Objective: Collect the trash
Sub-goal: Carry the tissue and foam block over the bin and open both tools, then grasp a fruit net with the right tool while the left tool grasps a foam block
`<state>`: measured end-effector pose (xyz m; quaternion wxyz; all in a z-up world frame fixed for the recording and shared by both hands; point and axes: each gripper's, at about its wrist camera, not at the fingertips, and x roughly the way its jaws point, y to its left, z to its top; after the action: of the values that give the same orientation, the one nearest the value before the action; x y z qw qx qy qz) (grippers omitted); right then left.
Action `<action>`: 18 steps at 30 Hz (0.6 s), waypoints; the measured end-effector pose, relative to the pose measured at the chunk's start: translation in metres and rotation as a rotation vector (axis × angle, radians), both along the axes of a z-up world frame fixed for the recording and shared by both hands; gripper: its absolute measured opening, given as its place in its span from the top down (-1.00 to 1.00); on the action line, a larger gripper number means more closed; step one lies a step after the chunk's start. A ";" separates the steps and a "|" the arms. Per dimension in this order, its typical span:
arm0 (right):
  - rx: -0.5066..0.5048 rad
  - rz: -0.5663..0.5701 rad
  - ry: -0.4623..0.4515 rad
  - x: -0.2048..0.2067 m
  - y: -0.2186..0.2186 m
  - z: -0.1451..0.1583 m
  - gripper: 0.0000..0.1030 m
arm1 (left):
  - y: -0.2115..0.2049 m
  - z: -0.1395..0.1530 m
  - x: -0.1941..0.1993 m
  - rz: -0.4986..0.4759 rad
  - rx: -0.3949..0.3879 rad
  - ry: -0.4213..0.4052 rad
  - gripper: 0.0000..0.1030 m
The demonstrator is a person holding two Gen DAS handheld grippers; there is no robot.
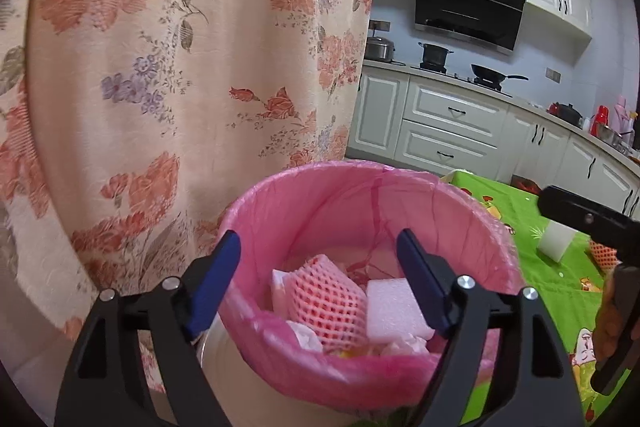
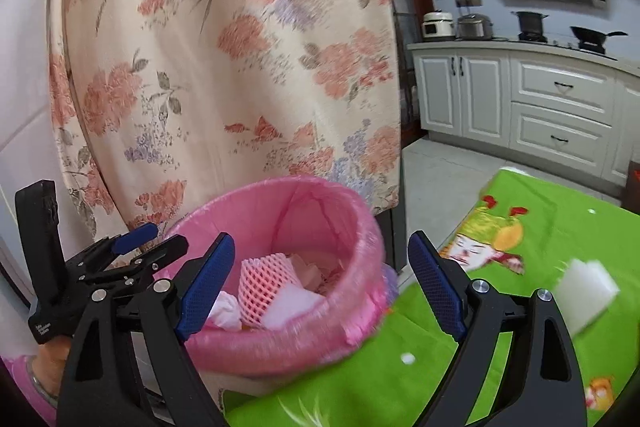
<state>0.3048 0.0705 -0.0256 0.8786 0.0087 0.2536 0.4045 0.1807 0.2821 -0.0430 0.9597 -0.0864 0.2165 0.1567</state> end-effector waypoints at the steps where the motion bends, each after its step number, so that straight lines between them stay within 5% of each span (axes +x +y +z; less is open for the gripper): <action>1: -0.001 -0.010 -0.007 -0.003 -0.007 0.001 -0.62 | -0.005 0.001 -0.004 0.007 0.007 -0.006 -0.69; 4: -0.013 -0.053 -0.027 -0.016 -0.034 -0.001 -0.62 | -0.029 0.010 -0.015 0.024 0.038 -0.041 -0.90; 18: -0.166 -0.358 -0.009 -0.038 -0.179 -0.035 -0.64 | -0.183 0.015 0.018 -0.234 0.009 -0.030 -0.91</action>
<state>0.2667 -0.1080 -0.0605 0.9353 -0.0208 0.2767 0.2196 0.1986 0.0989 -0.0278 0.9750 -0.0587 0.2100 0.0432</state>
